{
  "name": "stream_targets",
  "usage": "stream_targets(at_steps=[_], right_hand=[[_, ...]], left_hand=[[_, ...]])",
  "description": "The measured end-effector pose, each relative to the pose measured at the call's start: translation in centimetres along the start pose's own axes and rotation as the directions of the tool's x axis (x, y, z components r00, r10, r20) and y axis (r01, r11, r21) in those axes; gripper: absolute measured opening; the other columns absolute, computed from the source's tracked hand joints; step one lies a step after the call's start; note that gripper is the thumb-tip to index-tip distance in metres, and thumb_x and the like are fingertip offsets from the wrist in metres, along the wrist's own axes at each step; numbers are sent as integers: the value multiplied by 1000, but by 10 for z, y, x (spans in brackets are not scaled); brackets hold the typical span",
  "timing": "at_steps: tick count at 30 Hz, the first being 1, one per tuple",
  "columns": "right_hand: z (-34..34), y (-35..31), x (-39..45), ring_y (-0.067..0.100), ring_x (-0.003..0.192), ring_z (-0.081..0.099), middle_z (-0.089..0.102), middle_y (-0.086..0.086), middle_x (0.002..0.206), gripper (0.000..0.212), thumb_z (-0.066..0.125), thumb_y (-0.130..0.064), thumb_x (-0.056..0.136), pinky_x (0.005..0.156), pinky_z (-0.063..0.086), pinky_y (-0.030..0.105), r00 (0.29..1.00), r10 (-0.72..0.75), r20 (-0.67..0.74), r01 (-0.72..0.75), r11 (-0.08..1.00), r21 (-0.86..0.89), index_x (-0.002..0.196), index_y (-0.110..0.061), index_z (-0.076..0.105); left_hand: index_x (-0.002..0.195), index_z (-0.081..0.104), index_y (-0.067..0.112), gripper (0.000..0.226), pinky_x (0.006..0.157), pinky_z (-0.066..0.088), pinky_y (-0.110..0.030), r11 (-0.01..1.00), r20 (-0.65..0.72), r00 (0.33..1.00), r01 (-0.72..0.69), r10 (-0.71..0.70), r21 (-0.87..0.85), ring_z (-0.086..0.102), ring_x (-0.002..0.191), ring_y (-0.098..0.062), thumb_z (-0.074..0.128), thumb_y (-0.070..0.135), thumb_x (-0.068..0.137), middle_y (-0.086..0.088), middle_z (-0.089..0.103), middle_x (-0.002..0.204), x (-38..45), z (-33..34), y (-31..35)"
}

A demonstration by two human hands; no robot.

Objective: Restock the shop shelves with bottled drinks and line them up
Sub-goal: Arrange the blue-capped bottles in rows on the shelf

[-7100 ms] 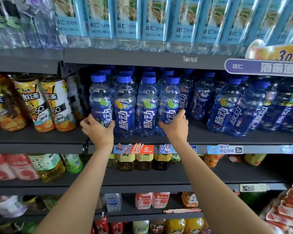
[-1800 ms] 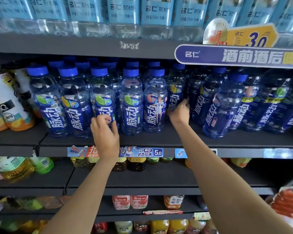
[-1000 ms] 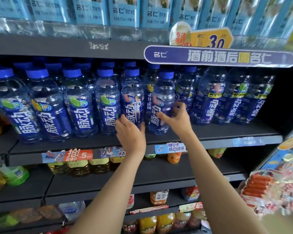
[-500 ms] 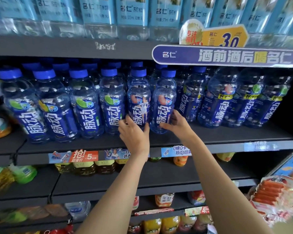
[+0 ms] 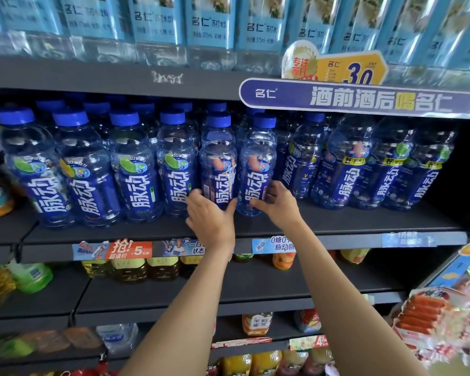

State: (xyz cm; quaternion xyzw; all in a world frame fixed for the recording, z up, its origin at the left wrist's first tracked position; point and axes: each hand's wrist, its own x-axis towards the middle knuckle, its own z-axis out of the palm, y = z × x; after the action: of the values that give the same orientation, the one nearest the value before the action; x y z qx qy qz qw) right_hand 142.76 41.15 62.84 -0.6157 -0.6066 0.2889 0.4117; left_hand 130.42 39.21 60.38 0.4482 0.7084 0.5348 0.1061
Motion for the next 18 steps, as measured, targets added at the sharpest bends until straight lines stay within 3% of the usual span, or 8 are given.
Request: stream_targets(at_steps=[4, 9, 12, 15, 16, 18], right_hand=[[2, -5, -2, 23, 110, 58, 60, 8, 124, 56, 73, -18, 79, 85, 42, 26, 1000, 6, -26, -7, 999, -45, 126, -5, 45], [11, -11, -2, 26, 114, 55, 58, 10, 125, 55, 70, -16, 82, 88, 40, 27, 998, 41, -55, -44, 998, -53, 127, -4, 42], [21, -20, -13, 29, 124, 43, 43, 15, 136, 68, 70, -15, 82, 97, 34, 29, 973, 6, -230, -20, 998, -57, 136, -3, 31], [37, -39, -39, 27, 121, 39, 41, 15, 131, 55, 67, -12, 83, 97, 34, 29, 831, -274, -483, 228, 961, -154, 130, -2, 41], [46, -47, -45, 25, 117, 41, 44, 14, 127, 47, 66, -10, 83, 95, 36, 26, 794, -377, -476, 324, 926, -193, 125, -1, 46], [68, -64, -53, 18, 111, 45, 48, 8, 121, 42, 65, -11, 85, 93, 39, 24, 814, -476, -334, 435, 879, -193, 122, -3, 48]], left_hand=[[126, 38, 2, 69, 92, 40, -41, 1000, 27, 1000, -9, 9, -8, 44, 118, -29, 73, 34, 76, -13, 46, 125, 5, -1, 0], [132, 33, 4, 68, 82, 47, -39, 996, 117, 992, -51, 42, 70, 49, 115, -29, 66, 36, 82, -13, 41, 128, 7, -10, 1], [132, 35, 6, 63, 75, 48, -34, 990, 170, 976, -140, 133, 26, 56, 105, -26, 66, 33, 83, -10, 43, 125, 7, -26, -6], [119, 46, 4, 41, 73, 48, -32, 945, -5, 945, -326, 326, -30, 55, 89, -20, 64, 18, 84, -8, 48, 107, 6, -57, -31], [115, 48, 3, 35, 75, 46, -31, 946, -97, 942, -324, 320, -29, 53, 89, -21, 63, 13, 84, -10, 49, 105, 9, -67, -39], [112, 48, -1, 32, 79, 35, -21, 973, -218, 954, -224, 208, -53, 49, 95, -24, 62, 9, 85, -15, 48, 107, 20, -87, -51]])
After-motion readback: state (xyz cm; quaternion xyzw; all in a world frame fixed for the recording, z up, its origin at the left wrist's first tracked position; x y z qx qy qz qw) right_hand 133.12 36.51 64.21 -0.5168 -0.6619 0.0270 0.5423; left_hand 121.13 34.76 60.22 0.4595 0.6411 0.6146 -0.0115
